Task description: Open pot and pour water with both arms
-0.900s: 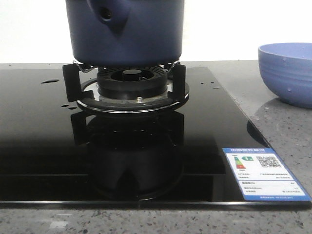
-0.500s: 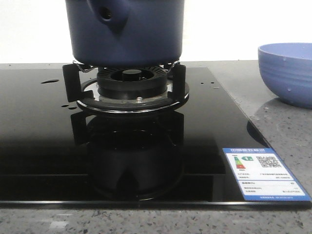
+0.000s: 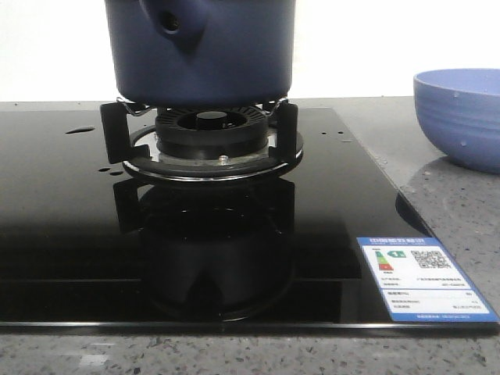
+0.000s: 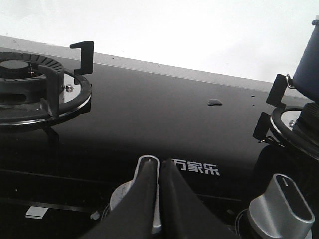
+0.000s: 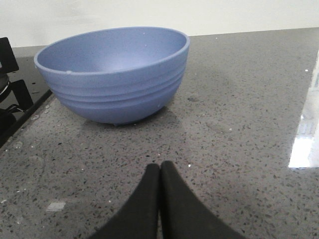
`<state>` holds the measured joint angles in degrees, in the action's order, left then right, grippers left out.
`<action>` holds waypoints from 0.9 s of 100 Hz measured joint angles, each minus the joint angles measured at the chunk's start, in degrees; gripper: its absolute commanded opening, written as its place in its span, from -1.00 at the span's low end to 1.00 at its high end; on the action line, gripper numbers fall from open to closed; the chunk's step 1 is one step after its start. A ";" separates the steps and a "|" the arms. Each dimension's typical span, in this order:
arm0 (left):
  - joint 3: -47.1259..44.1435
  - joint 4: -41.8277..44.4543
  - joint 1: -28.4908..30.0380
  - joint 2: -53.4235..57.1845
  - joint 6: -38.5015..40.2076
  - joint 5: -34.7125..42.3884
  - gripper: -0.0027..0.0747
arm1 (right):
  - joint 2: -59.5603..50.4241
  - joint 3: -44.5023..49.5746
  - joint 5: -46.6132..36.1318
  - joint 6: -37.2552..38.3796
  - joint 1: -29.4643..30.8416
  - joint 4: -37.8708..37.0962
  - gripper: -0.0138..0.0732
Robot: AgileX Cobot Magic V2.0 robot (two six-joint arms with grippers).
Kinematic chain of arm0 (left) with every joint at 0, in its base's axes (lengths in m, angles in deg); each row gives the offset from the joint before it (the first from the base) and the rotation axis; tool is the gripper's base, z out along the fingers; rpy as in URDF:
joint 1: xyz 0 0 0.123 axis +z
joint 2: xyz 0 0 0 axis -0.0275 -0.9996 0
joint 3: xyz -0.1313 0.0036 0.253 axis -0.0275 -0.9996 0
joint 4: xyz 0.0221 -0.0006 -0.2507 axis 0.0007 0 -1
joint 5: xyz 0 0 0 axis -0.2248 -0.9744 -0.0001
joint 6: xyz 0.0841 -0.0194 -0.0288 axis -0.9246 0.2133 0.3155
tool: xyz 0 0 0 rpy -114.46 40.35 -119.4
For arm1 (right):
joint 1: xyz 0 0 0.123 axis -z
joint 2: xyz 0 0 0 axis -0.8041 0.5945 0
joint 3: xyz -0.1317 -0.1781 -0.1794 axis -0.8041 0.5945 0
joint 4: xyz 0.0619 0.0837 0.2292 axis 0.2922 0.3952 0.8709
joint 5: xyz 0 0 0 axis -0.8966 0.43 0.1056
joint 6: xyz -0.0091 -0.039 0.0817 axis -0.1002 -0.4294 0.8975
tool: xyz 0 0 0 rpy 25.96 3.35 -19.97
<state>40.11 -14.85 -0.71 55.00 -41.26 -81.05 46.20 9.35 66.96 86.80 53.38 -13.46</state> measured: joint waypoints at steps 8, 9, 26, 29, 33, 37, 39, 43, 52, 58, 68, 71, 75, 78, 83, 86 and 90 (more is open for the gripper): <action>0.00 0.00 0.00 0.00 0.00 0.00 -0.98 | 0.00 0.00 -0.11 0.00 0.00 0.44 -0.80; 0.00 0.00 0.00 0.00 0.00 0.00 -0.98 | 0.00 0.00 -0.11 0.00 0.00 0.60 -0.80; 0.00 -2.82 0.00 0.00 0.00 0.11 -0.98 | 0.00 0.00 -0.36 0.00 0.00 6.42 -0.80; 0.00 -3.66 0.00 0.00 0.00 0.25 -0.98 | 0.00 0.00 -0.66 0.00 0.00 7.71 -0.80; 0.00 -5.18 0.00 0.00 0.00 0.57 -0.98 | 0.00 0.00 -1.50 0.00 0.00 9.59 -0.80; 0.00 -6.90 0.00 0.00 0.00 0.92 -0.98 | 0.00 0.00 -2.70 0.00 0.00 11.42 -0.80; 0.00 -7.87 0.00 0.00 0.00 1.04 -0.98 | 0.00 0.00 -3.27 0.00 0.00 12.41 -0.80; 0.00 -9.62 0.00 0.00 0.00 1.65 -0.98 | 0.00 0.00 -4.19 0.00 0.00 14.15 -0.80; 0.00 -15.42 0.00 0.00 0.00 3.64 -0.98 | 0.00 0.00 -6.29 0.00 0.00 19.87 -0.80; 0.00 -21.09 0.00 0.00 0.00 5.85 -0.98 | 0.00 0.00 -7.24 0.00 0.00 24.60 -0.80; 0.00 -28.98 0.00 0.00 0.00 8.66 -0.98 | 0.00 0.00 -8.00 0.00 0.00 29.84 -0.80; 0.11 -30.18 0.00 0.00 0.00 8.91 -0.98 | 0.00 -0.11 -7.51 0.00 0.00 30.53 -0.80; 0.41 -31.15 0.00 0.00 0.00 8.91 -0.98 | 0.00 -0.49 -6.33 0.00 0.00 31.09 -0.80; 0.85 -31.15 0.00 0.00 0.00 8.18 -0.98 | 0.00 -1.09 -5.11 -0.13 0.00 31.11 -0.80; 2.45 -29.73 0.00 0.00 0.00 6.16 -0.98 | 0.00 -2.90 -2.62 -1.19 0.00 31.11 -0.80; 4.32 -28.29 0.00 0.00 0.03 4.66 -0.98 | 0.00 -4.34 -1.41 -1.86 0.00 30.93 -0.80; 6.67 -25.54 0.00 0.00 0.03 2.25 -0.98 | 0.00 -6.87 0.47 -3.05 0.00 30.44 -0.80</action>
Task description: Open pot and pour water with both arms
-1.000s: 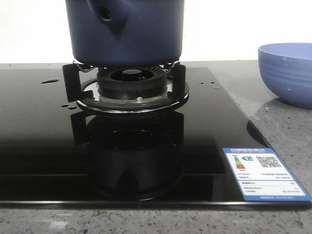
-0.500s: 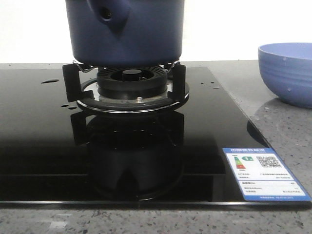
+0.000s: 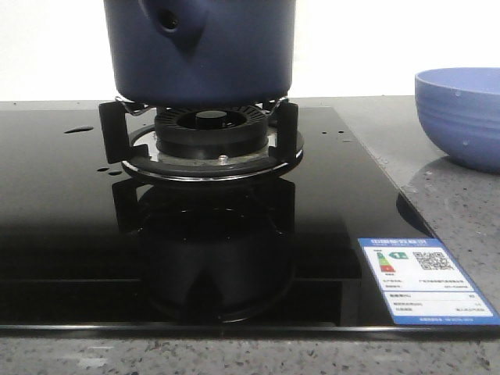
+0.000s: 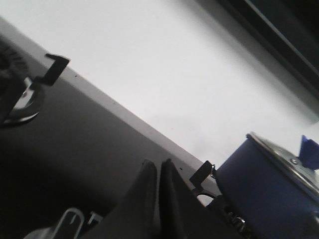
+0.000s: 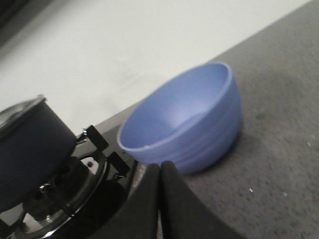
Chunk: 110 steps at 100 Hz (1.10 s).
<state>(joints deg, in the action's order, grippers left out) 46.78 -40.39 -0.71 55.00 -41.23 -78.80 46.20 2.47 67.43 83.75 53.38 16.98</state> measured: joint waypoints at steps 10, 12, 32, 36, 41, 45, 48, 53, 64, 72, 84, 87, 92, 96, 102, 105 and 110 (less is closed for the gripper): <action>8.63 7.00 0.00 -2.53 0.00 -6.64 -0.98 | 3.54 -6.86 5.04 -2.25 0.00 -2.45 -0.80; 10.46 8.10 0.00 -3.54 -0.25 -8.24 -0.98 | 4.74 -8.36 6.35 -2.78 0.00 -3.15 -0.80; 24.19 9.50 0.00 -14.15 -9.89 -19.72 -0.98 | 17.87 -21.78 16.83 -8.02 0.00 -7.24 -0.80; 26.11 8.74 0.00 -15.93 -11.91 -21.14 -0.98 | 20.20 -23.86 17.96 -8.55 0.00 -7.56 -0.80; 27.81 7.44 0.00 -17.66 -14.27 -22.20 -0.96 | 22.49 -25.83 18.74 -8.91 0.00 -7.60 -0.80; 28.97 5.93 -0.09 -18.85 -16.59 -22.79 -0.91 | 24.04 -27.00 19.34 -9.01 0.00 -7.69 -0.75; 29.57 4.69 -0.24 -19.52 -18.35 -22.91 -0.83 | 24.88 -27.96 19.52 -9.28 0.00 -7.69 -0.69; 30.38 2.10 -0.89 -20.49 -21.54 -23.12 -0.65 | 26.07 -29.06 19.81 -9.97 -0.21 -7.85 -0.52; 31.23 -5.36 -2.59 -22.41 -28.68 -23.12 -0.11 | 27.60 -30.55 19.94 -10.93 -1.00 -7.89 0.11; 31.36 -9.80 -3.92 -24.25 -32.33 -23.12 0.22 | 28.12 -30.95 19.83 -11.31 -1.27 -7.89 0.43; 31.36 -17.32 -5.23 -27.53 -38.57 -22.87 0.19 | 28.35 -30.95 19.83 -11.41 -1.27 -7.89 0.44; 31.36 -19.46 -5.51 -28.39 -40.56 -22.87 0.15 | 28.35 -30.95 19.83 -11.41 -1.27 -7.99 0.43; 31.36 -23.67 -5.98 -30.01 -44.66 -22.58 0.11 | 28.35 -30.95 19.83 -11.41 -1.27 -7.97 0.41; 31.36 -27.61 -6.29 -31.52 -48.61 -22.46 0.10 | 28.35 -30.95 19.83 -11.41 -1.27 -7.97 0.41; 31.36 -33.11 -6.67 -33.75 -54.08 -22.17 0.10 | 28.35 -30.95 19.60 -11.41 -1.27 -7.97 0.41; 31.36 -36.51 -6.93 -35.20 -57.52 -22.04 0.10 | 28.35 -30.95 19.35 -11.41 -1.27 -7.97 0.41; 31.36 -40.90 -7.06 -37.29 -62.04 -21.87 0.10 | 28.35 -30.95 19.21 -11.43 -1.27 -7.97 0.41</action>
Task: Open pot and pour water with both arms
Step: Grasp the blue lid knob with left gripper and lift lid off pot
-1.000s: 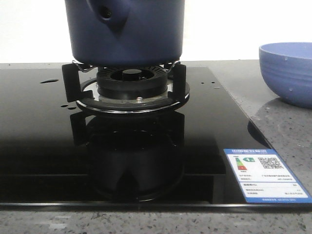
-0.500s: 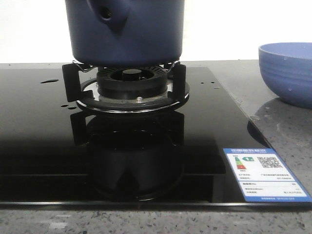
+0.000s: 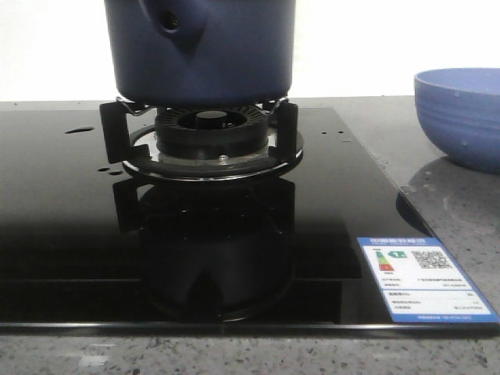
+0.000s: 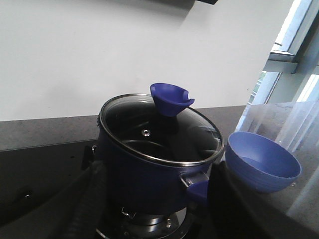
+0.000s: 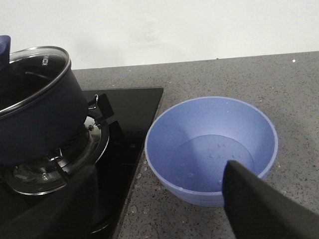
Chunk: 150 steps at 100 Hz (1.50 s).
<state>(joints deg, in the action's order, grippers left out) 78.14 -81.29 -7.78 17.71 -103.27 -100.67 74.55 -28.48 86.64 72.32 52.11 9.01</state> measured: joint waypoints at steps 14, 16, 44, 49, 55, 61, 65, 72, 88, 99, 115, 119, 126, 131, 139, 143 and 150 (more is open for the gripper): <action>0.00 -9.74 -0.21 -5.99 -10.25 -0.30 0.10 | 0.00 0.00 -0.13 0.00 0.00 0.00 0.41; 0.00 -11.04 -0.21 -6.84 -11.65 -0.52 0.10 | 0.00 0.00 -0.13 0.00 0.00 0.00 0.41; 6.73 -17.21 -0.21 -18.27 -21.97 -4.70 0.13 | 0.00 0.00 -0.22 -0.12 0.00 0.00 0.41; 8.55 -17.29 -0.21 -20.43 -22.44 -5.14 0.19 | 0.00 0.00 -0.22 -0.12 0.00 0.00 0.41; 10.87 -17.29 -0.21 -22.95 -22.83 -6.31 0.31 | 0.00 0.00 -0.22 -0.12 0.00 0.00 0.41; 13.15 -17.34 -0.34 -25.82 -23.06 -7.49 0.38 | 0.00 0.00 -0.22 -0.12 0.00 0.00 0.41; 14.33 -17.34 -0.79 -27.68 -23.22 -8.10 0.38 | 0.00 0.00 -0.22 -0.12 0.00 0.00 0.41; 16.48 -17.34 -1.92 -30.68 -23.79 -8.72 0.38 | 0.00 0.00 -0.22 -0.12 0.00 0.00 0.41; 20.57 -17.10 -5.74 -36.65 -27.05 -9.00 0.38 | 0.00 0.00 -0.22 -0.12 0.00 0.00 0.41; 22.75 -16.87 -7.85 -39.85 -29.40 -7.84 0.38 | 0.00 0.00 -0.22 -0.13 0.00 0.00 0.41; 25.03 -16.75 -8.73 -43.54 -30.26 -6.00 0.38 | 0.00 0.00 0.36 -0.23 0.00 0.00 0.41; 25.38 -16.75 -8.73 -44.32 -30.24 -5.87 0.38 | 0.00 0.00 0.48 -0.23 0.00 0.00 0.41; 26.09 -16.75 -8.73 -45.53 -30.29 -5.76 0.38 | 0.00 0.00 0.59 -0.23 0.00 0.00 0.41; 26.68 -16.75 -8.90 -46.36 -30.38 -5.76 0.38 | 0.00 0.00 0.59 -0.23 0.00 0.00 0.41; 28.09 -16.75 -9.50 -47.66 -30.43 -5.87 0.38 | 0.00 0.00 0.69 -0.23 0.00 0.00 0.41; 28.69 -16.75 -9.82 -48.19 -30.43 -5.87 0.38 | 0.00 0.00 0.69 -0.23 0.00 0.00 0.41; 29.30 -16.75 -10.34 -49.07 -30.43 -5.67 0.33 | 0.00 0.00 0.69 -0.23 0.00 0.00 0.41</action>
<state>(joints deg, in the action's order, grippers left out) 107.44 -98.05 -18.12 -31.37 -133.70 -106.34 74.55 -28.48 87.33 72.09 52.11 9.01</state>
